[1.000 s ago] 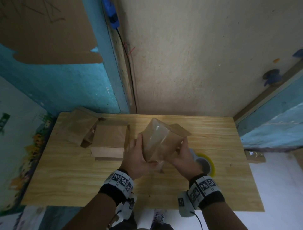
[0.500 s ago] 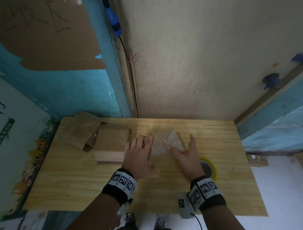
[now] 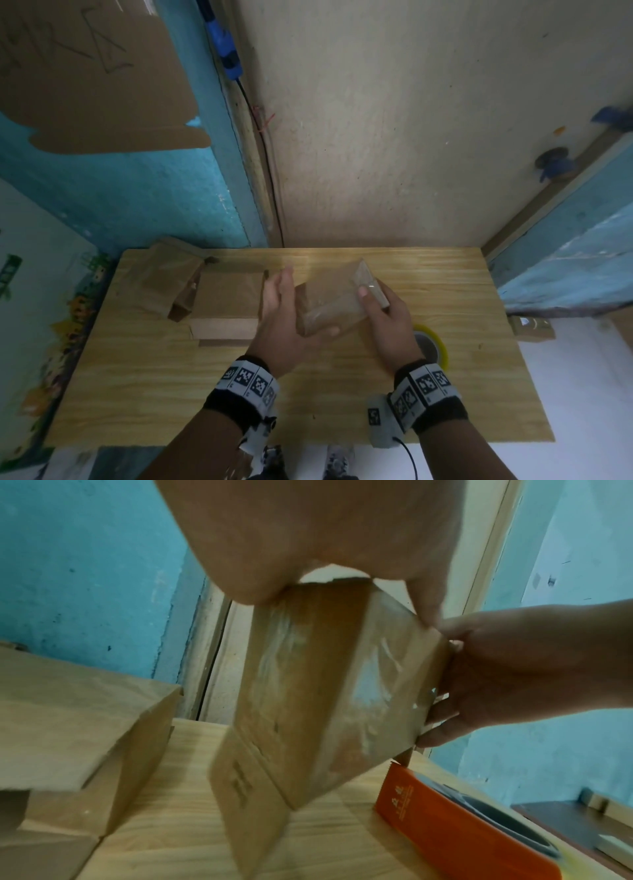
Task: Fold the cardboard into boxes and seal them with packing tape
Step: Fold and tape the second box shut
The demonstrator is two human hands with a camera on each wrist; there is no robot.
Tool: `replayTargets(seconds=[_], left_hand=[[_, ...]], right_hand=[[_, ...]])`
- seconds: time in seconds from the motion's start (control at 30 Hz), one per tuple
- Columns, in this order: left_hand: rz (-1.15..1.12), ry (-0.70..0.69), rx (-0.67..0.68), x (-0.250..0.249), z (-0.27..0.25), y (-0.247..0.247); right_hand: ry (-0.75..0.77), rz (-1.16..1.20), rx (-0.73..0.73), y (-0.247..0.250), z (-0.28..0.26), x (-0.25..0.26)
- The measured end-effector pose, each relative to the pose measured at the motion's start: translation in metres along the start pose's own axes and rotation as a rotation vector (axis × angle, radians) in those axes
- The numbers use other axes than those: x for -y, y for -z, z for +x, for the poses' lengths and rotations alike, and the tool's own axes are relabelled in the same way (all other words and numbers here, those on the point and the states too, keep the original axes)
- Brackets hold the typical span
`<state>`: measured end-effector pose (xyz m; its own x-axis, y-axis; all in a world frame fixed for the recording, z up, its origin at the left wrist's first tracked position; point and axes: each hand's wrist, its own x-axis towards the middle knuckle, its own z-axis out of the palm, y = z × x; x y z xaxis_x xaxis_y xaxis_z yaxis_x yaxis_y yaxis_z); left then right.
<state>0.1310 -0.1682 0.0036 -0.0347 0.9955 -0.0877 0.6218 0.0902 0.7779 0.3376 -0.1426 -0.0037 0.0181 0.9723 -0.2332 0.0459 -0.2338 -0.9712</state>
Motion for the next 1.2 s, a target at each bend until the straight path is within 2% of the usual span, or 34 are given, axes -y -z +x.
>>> replayTargets(seconds=[0.07,0.1,0.17,0.23,0.37,0.43,0.5,0.57,0.67,0.73,0.8,0.97,1.1,1.2], left_hand=[[-0.075,0.049,-0.138,-0.006,0.0,0.001],[-0.157,0.098,-0.151,-0.004,0.001,0.0],[-0.377,0.172,-0.064,-0.002,0.003,0.0],[-0.504,0.251,0.021,0.0,0.005,0.001],[-0.719,0.556,-0.04,0.01,0.015,0.007],[-0.782,0.618,-0.088,0.022,0.02,0.007],[-0.784,0.601,-0.126,0.027,0.02,0.008],[-0.787,0.524,-0.134,0.029,0.017,0.01],[-0.746,0.376,-0.115,0.032,0.011,0.012],[-0.754,0.286,-0.088,0.031,0.005,0.016],[-0.754,0.254,-0.036,0.03,0.005,0.02],[-0.69,0.272,0.059,0.025,0.008,0.028],[-0.566,0.219,0.03,0.026,0.006,0.022],[-0.568,0.202,0.009,0.028,0.001,0.017]], right_hand=[[-0.02,0.014,-0.013,-0.001,-0.002,0.001],[-0.026,0.014,-0.018,-0.002,-0.004,0.001],[-0.034,0.005,-0.016,-0.002,-0.005,-0.001],[-0.012,0.013,0.007,-0.001,-0.005,-0.002],[0.001,0.021,0.162,0.006,-0.004,-0.002],[-0.012,-0.007,0.216,0.009,-0.002,-0.004],[-0.076,0.059,0.201,0.01,-0.002,-0.004],[-0.17,0.173,0.17,0.01,-0.003,0.0],[-0.184,0.133,0.11,0.017,-0.005,0.004],[-0.251,0.124,0.184,0.023,-0.005,0.005],[-0.321,0.084,0.272,0.031,-0.003,0.001],[-0.222,-0.042,0.356,0.037,-0.003,-0.002],[-0.156,-0.067,0.378,0.032,-0.002,-0.006],[-0.154,-0.017,0.327,0.03,-0.002,-0.006]])
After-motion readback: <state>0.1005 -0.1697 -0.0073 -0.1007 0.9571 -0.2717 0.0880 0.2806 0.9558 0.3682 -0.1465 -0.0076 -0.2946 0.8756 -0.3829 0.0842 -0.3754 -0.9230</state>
